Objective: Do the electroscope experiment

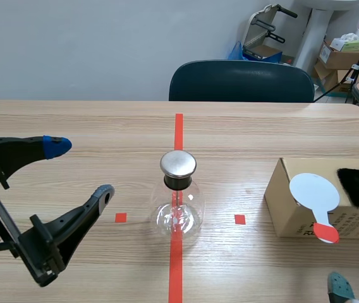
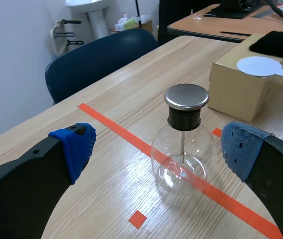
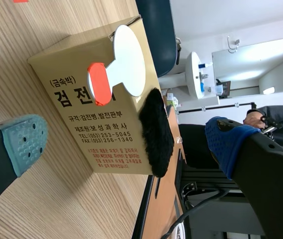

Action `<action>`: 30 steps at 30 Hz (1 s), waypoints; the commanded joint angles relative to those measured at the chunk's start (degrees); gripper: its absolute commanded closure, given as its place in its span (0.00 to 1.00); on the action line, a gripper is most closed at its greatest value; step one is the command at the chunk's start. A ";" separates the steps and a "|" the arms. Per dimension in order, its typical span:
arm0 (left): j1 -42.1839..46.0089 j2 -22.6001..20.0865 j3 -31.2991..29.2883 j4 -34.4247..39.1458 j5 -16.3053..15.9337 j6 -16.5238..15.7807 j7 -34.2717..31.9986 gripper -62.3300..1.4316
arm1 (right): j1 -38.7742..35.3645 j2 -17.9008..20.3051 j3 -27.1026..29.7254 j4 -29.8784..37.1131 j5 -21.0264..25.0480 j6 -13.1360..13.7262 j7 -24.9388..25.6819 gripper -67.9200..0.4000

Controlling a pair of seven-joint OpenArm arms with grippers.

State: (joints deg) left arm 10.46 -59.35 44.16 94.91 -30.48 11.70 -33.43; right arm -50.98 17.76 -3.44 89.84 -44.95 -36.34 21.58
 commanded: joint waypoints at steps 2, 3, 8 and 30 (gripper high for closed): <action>3.21 1.99 -2.45 0.68 -0.02 2.58 -0.96 0.13 | 0.11 0.02 0.17 0.11 0.98 -0.46 -1.22 0.00; 4.33 2.75 -3.43 0.68 -0.02 3.74 -0.92 0.13 | -0.35 0.09 0.11 0.11 2.23 -0.46 -1.27 0.00; 10.58 7.45 -10.12 0.68 0.00 9.49 1.14 0.13 | -5.66 3.67 0.11 2.38 8.57 -0.46 2.86 0.00; 34.56 16.76 -35.19 6.23 1.29 7.96 1.97 0.08 | 10.71 31.23 1.29 22.84 65.75 40.33 1.75 0.00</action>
State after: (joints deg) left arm 44.51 -42.54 9.54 99.20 -29.58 19.46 -30.44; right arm -41.56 49.60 -1.67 112.05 20.03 3.75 23.11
